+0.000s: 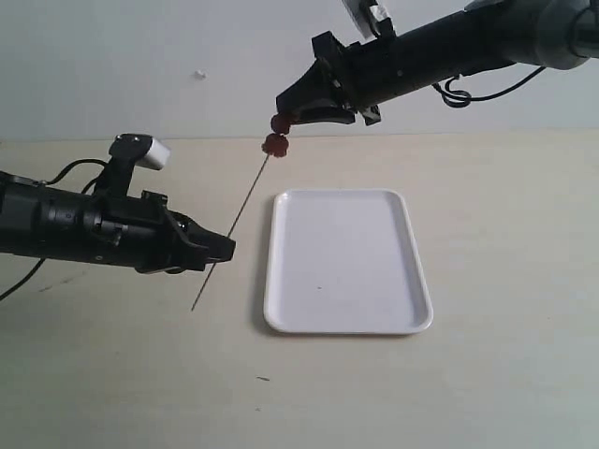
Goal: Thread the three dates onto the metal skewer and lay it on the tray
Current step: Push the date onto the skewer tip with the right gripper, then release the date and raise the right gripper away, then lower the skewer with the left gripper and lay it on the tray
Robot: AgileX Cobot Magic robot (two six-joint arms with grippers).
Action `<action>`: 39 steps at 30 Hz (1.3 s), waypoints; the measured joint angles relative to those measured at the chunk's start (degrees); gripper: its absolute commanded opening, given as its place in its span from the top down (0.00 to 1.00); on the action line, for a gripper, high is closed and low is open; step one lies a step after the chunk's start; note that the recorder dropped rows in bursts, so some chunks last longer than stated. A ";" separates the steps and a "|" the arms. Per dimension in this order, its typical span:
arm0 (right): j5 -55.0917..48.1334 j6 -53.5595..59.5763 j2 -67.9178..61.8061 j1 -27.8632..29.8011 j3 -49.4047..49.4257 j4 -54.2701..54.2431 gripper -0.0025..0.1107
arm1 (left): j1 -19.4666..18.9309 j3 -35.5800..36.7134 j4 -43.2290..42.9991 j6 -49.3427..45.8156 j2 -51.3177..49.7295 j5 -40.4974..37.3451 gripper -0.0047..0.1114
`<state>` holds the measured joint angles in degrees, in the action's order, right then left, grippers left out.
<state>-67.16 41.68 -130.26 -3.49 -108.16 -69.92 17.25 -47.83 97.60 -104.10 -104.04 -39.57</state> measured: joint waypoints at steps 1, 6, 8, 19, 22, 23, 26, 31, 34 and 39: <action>-0.12 0.69 0.00 0.00 0.00 -0.41 0.56 | 0.00 0.00 0.28 0.00 0.00 0.00 0.96; -1.15 1.20 0.00 0.34 0.00 -0.91 0.44 | 0.00 0.00 1.03 0.00 0.00 0.00 0.96; -1.26 1.30 0.00 0.59 0.00 -0.91 0.44 | 0.00 0.00 1.03 0.00 0.00 0.00 0.96; -0.50 2.05 0.40 7.89 0.00 -1.75 0.45 | 0.00 0.00 0.94 1.29 0.00 0.00 0.96; -0.97 2.17 1.44 10.58 0.00 -1.87 0.49 | 0.00 0.00 0.62 3.34 0.00 -1.25 0.96; -1.42 2.71 1.96 11.57 0.00 -1.85 0.53 | 0.00 0.00 0.52 4.30 0.00 -2.08 0.96; -1.91 6.64 3.32 14.16 0.00 -2.27 0.68 | 0.24 0.00 0.52 8.15 -0.38 -4.75 0.96; -1.91 9.21 7.03 15.88 0.00 0.99 0.95 | 3.33 0.00 1.39 14.71 -3.49 -6.33 0.96; -2.04 9.60 9.17 15.87 0.00 3.84 0.98 | 5.84 0.00 1.49 17.34 -5.83 -6.43 0.96; -2.15 7.86 13.78 15.11 0.00 11.06 0.98 | 9.67 -2.43 1.49 27.14 -8.82 -6.53 0.96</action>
<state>-69.31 49.54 -116.48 11.62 -108.16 -58.86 26.92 -50.26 99.09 -76.96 -112.86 -46.10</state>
